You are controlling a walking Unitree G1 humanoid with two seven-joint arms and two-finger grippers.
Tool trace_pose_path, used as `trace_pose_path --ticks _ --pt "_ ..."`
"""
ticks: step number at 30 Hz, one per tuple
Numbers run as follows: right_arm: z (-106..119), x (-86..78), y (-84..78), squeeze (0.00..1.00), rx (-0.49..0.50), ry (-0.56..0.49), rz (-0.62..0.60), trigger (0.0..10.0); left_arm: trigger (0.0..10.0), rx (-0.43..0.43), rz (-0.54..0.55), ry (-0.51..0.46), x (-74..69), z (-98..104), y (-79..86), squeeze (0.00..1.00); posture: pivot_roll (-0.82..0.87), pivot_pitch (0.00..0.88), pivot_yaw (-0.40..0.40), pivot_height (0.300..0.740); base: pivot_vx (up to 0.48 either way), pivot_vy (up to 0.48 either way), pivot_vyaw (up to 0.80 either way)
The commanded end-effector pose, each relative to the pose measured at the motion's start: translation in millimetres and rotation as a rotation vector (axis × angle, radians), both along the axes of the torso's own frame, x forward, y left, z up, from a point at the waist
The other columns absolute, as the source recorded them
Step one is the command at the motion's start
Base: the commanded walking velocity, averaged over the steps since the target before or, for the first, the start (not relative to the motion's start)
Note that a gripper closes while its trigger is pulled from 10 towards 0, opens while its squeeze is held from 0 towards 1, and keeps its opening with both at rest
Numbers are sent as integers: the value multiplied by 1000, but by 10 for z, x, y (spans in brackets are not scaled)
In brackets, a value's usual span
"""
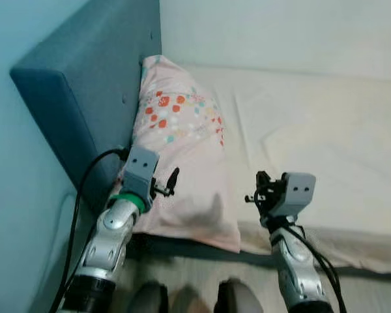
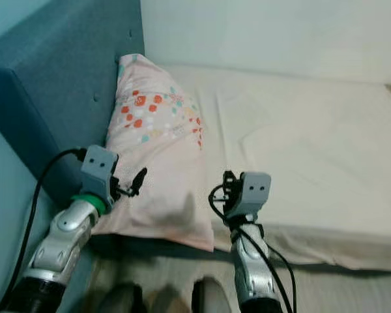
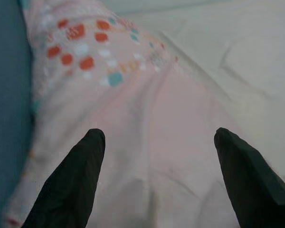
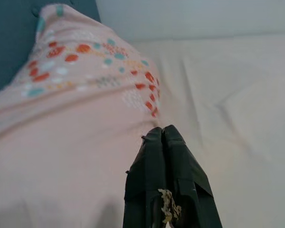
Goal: Clean up the room
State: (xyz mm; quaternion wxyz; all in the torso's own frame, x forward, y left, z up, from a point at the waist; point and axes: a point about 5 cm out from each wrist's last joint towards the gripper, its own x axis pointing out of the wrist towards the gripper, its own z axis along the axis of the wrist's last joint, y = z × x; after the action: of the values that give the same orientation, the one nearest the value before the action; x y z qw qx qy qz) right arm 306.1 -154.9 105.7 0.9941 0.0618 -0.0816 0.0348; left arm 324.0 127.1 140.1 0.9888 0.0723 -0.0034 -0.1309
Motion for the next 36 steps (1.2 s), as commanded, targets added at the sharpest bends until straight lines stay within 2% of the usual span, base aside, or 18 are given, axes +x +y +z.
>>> trace_pose_path --ticks 1,5,8,9,12,14,15,17,18,19,20,22,23,24,25,30,33,36 --pt "-39 -14 -12 0 4 18 -2 10000 10000 -13 -5 3 0 18 -21 0 -21 87 18 591 0 0 0" --pt "-32 -2 -9 0 6 16 -1 10000 10000 -98 17 -25 59 255 -3 0 -10 83 19 571 0 0 0" --pt "-4 1 5 0 29 0 28 10000 10000 -116 50 -50 106 454 39 0 -2 85 26 561 0 0 0" --pt "-4 1 5 0 29 0 28 10000 10000 -116 50 -50 106 454 39 0 -2 85 26 561 0 0 0" --pt "92 24 87 0 113 -16 138 10000 10000 -143 97 -80 143 706 189 0 5 98 34 561 0 0 0" --pt "124 31 117 0 132 -20 176 10000 10000 -144 105 -87 150 770 235 0 5 98 34 561 0 0 0" --pt "152 36 124 0 153 -28 190 10000 10000 -133 107 -103 157 825 270 1000 11 105 37 561 0 0 0" --pt "218 74 89 0 215 -44 198 10000 10000 -94 110 -139 175 961 359 1000 27 120 35 561 0 0 0" --pt "218 74 89 0 215 -44 198 10000 10000 -94 110 -139 175 961 359 1000 27 120 35 561 0 0 0" --pt "286 134 20 0 304 -58 198 10000 10000 -53 128 -149 210 1086 470 1000 27 120 35 561 0 0 0" --pt "308 178 -26 0 343 -55 193 10000 10000 -36 141 -156 236 1161 524 1000 36 129 37 561 0 0 0" --pt "316 203 -51 0 362 -51 189 10000 10000 -30 149 -159 251 1201 553 1000 36 129 37 561 0 0 0" --pt "289 257 -109 333 413 -25 184 10000 10000 -9 151 -148 286 1289 598 1000 45 133 33 561 0 0 0" --pt "289 257 -109 333 413 -25 184 10000 10000 -9 151 -148 286 1289 598 1000 45 133 33 561 0 0 0" --pt "228 301 -149 1000 487 17 203 10000 10000 6 145 -112 315 1364 635 1000 55 138 31 561 0 0 0" --pt "180 314 -108 1000 547 42 316 10000 10000 -18 153 -50 328 1385 757 1000 66 152 32 561 0 0 0" --pt "184 322 -105 1000 699 36 398 10000 10000 -20 123 -21 283 1376 763 1000 87 165 28 561 0 0 0" --pt "161 342 -94 1000 786 43 471 10000 10000 -31 103 -10 231 1383 739 1000 98 173 28 561 0 0 0"
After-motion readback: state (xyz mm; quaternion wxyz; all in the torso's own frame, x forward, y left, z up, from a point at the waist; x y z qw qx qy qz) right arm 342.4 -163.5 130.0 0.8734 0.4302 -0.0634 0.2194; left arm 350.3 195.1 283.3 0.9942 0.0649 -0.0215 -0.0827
